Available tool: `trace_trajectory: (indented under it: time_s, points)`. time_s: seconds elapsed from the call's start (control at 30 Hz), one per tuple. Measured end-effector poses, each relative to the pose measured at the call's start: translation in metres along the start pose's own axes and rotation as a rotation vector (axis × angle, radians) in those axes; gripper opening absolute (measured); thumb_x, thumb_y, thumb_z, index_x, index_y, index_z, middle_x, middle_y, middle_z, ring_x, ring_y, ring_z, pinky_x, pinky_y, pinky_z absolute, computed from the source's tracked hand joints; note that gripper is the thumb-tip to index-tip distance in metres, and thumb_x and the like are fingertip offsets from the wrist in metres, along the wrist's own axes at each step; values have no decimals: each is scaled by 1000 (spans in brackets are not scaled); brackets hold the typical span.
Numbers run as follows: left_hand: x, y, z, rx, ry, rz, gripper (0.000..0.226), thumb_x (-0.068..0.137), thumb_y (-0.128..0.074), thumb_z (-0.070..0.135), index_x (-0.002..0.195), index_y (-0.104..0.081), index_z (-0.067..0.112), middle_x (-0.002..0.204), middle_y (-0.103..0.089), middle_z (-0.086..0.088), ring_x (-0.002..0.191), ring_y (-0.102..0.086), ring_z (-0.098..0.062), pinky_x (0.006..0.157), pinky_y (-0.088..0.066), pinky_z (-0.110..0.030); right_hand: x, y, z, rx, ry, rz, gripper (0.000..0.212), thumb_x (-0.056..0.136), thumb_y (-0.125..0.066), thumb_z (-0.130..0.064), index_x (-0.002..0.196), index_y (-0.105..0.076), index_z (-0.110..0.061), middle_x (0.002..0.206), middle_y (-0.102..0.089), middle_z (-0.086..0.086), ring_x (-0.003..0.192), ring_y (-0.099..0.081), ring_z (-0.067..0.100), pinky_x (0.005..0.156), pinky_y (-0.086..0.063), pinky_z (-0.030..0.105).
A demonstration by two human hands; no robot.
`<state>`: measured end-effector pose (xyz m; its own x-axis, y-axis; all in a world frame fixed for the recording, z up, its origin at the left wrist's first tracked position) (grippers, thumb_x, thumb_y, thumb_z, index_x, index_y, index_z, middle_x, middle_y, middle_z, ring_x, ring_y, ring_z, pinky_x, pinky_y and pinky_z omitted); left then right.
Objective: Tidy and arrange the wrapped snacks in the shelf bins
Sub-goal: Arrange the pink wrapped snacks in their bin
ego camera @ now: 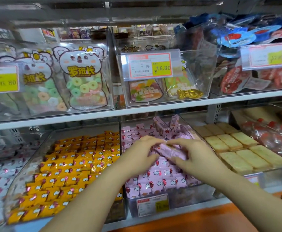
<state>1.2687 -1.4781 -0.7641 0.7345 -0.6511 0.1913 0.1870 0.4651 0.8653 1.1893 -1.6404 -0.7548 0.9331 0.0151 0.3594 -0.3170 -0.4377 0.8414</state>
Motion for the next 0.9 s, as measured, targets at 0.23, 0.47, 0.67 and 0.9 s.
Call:
trace_trajectory:
  time_s: [0.23, 0.47, 0.67, 0.9]
  points:
    - [-14, 28, -11, -475, 125, 210, 45, 89, -64, 20, 128, -48, 34, 120, -58, 15, 100, -59, 5, 83, -45, -10, 12, 3, -10, 537, -192, 90, 19, 95, -51, -16, 90, -67, -24, 72, -66, -17, 64, -58, -3, 55, -40, 8]
    - [-26, 35, -21, -1042, 276, 156, 24, 88, -61, 5, 111, -57, 11, 93, -73, -7, 79, -68, -13, 61, -56, -19, 18, -14, -19, 775, -308, -24, 23, 98, -44, -19, 97, -67, -16, 77, -73, 1, 67, -68, 20, 52, -46, 25]
    - [-24, 46, -42, -552, 344, 436, 38, 85, -69, 22, 120, -54, 16, 111, -64, -1, 91, -67, -18, 82, -56, -30, 34, -3, -15, 68, -102, 91, 15, 92, -56, -19, 100, -66, -27, 95, -68, -9, 84, -61, 6, 76, -46, 15]
    - [8, 37, -35, -296, 304, 579, 23, 83, -69, 14, 95, -53, 26, 83, -59, 7, 75, -56, -13, 52, -38, -7, 72, -17, 2, -369, -19, -167, 41, 93, -46, -19, 130, -51, -34, 128, -58, 4, 110, -57, 25, 91, -48, 35]
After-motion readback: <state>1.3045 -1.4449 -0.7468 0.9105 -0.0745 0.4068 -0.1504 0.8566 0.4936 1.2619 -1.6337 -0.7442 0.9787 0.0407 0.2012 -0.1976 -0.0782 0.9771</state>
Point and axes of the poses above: each hand's wrist, its own x-axis towards the middle knuckle, its own y-axis out of the back of the hand, z = x × y, the point moved 1 cm from there along x, towards the middle knuckle
